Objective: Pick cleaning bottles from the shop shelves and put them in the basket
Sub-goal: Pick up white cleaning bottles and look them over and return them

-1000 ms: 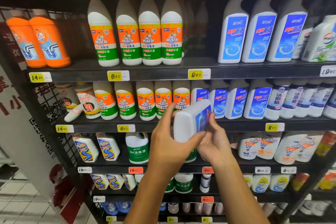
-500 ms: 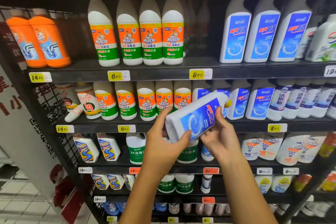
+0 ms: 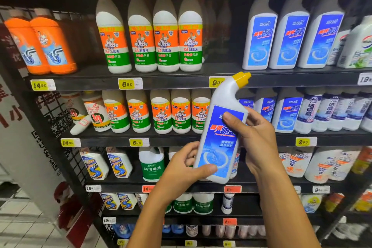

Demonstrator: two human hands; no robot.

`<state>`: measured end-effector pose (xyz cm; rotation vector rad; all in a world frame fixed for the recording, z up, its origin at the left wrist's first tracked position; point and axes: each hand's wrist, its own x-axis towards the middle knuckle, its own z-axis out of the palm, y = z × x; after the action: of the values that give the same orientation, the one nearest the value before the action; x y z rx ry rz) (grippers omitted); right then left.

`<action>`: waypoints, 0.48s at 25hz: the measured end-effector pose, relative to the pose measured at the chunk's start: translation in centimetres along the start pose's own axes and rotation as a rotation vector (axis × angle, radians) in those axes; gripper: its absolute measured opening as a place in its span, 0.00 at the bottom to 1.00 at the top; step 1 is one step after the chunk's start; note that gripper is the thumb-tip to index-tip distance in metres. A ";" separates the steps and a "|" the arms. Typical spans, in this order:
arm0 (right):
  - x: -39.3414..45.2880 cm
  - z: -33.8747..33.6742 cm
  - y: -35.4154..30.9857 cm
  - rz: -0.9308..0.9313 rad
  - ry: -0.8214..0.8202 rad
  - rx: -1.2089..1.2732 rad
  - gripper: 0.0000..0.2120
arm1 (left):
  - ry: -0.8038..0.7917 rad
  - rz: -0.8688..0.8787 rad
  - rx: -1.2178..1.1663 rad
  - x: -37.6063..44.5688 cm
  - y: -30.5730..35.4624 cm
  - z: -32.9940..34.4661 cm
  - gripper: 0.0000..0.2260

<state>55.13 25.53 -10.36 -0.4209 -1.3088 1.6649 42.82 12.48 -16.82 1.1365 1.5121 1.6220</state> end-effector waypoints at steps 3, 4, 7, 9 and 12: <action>0.2 0.1 0.1 0.012 -0.013 0.002 0.19 | 0.046 0.013 -0.065 0.2 -0.1 0.5 0.25; 0.3 0.1 0.0 0.013 -0.046 -0.009 0.18 | 0.051 0.014 -0.104 0.3 -0.1 0.6 0.22; 1.0 -0.4 -0.3 0.075 -0.232 0.020 0.20 | -0.015 -0.036 -0.320 0.5 0.5 0.6 0.24; 1.4 -0.2 -0.3 0.172 -0.315 0.129 0.21 | -0.107 -0.087 -0.564 0.8 0.8 1.1 0.29; 1.9 0.7 0.0 0.237 -0.336 0.164 0.25 | -0.150 -0.234 -0.888 1.3 0.9 2.2 0.35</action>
<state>53.64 26.65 -9.61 -0.2089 -1.3884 2.0942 44.29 14.49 -15.76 0.5358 0.6435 1.7054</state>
